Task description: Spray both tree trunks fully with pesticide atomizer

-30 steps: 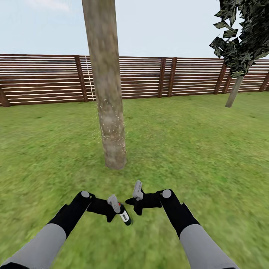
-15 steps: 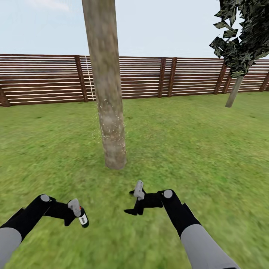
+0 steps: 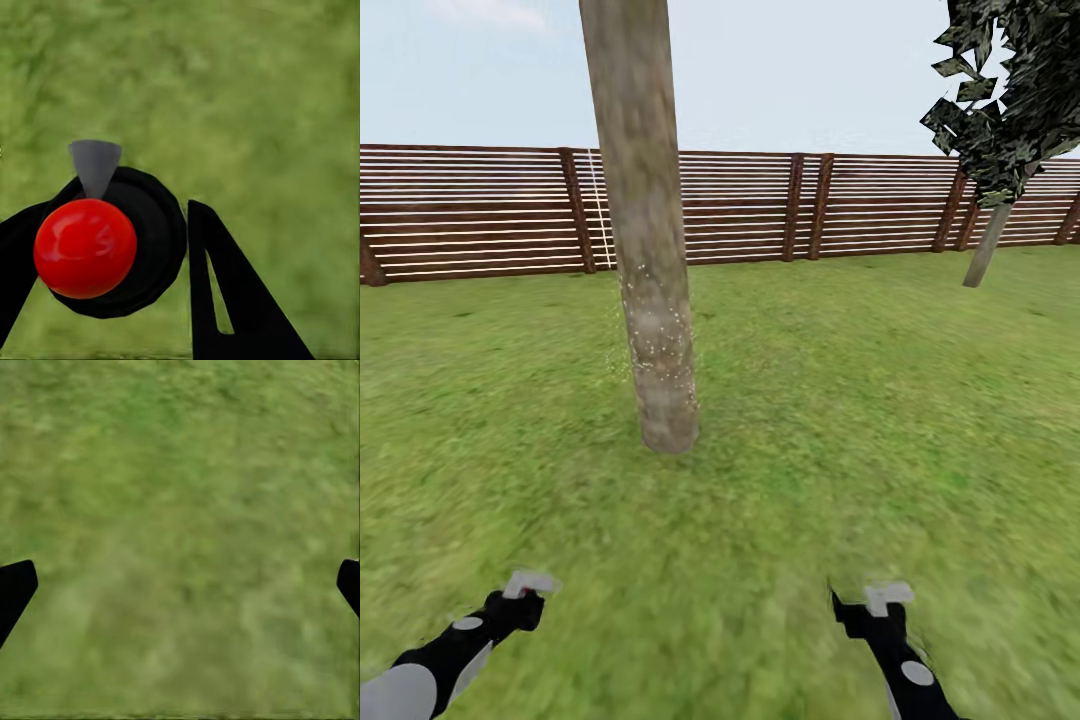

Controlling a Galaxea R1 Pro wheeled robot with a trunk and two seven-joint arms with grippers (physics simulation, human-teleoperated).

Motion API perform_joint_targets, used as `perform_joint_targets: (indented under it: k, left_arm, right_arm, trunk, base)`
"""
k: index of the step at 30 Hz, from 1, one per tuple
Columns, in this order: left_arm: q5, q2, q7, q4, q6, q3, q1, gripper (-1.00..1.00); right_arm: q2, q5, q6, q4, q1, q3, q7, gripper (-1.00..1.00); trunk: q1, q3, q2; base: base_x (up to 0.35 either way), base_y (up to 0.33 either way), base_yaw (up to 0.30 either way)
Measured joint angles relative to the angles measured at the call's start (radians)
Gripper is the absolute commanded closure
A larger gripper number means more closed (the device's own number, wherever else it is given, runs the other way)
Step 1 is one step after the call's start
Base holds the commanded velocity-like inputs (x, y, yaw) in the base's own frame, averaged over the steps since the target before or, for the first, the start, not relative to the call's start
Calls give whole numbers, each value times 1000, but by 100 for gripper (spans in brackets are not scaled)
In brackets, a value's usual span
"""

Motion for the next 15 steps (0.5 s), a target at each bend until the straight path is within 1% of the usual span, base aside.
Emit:
perform_joint_targets:
  k: [2, 3, 4, 5, 7, 9, 10, 13, 15]
  left_arm:
    - [3, -50, 99, 3, -3, 0, 22, 100]
    - [3, -62, 118, 2, -6, 1, 30, 100]
    - [3, -75, 130, 2, -13, 1, 34, 100]
    - [3, -82, 134, 2, -21, 2, 36, 100]
    - [4, -99, 138, 2, -34, 2, 37, 100]
    - [4, -124, 140, 2, -35, 1, 38, 100]
    - [4, -129, 141, 2, -36, 3, 39, 100]
    - [4, -130, 141, 2, -36, 3, 39, 100]
    - [4, -130, 141, 2, -36, 3, 39, 100]
  right_arm:
    - [-1, -1, -7, -1, 9, -2, -95, -100]
    - [0, -1, -7, 0, 10, -2, -120, -100]
    - [1, 0, -7, 1, 11, -2, -135, -100]
    - [0, -1, -7, 1, 11, -2, -140, -100]
    - [-6, -1, -7, 15, 11, -3, -145, -100]
    - [-7, -1, -7, 39, 11, -3, -145, -100]
    - [-8, -2, -7, 41, 11, -9, -146, -100]
    - [-8, -2, -7, 41, 11, -58, -146, -100]
    - [-8, -1, -7, 40, 11, -77, -146, -100]
  trunk:
    - [0, 0, 0]
    - [0, 0, 0]
    - [0, 0, 0]
    - [0, 0, 0]
    - [0, 0, 0]
    - [0, 0, 0]
    - [0, 0, 0]
    - [0, 0, 0]
    - [0, 0, 0]
  base:
    - [0, 0, -129]
    - [-12, -8, -233]
    - [-112, -73, -253]
    - [-211, -136, -267]
    - [-255, -161, -273]
    - [-275, -157, -274]
    - [-282, -149, -274]
    - [-283, -147, -274]
    - [-283, -145, -275]
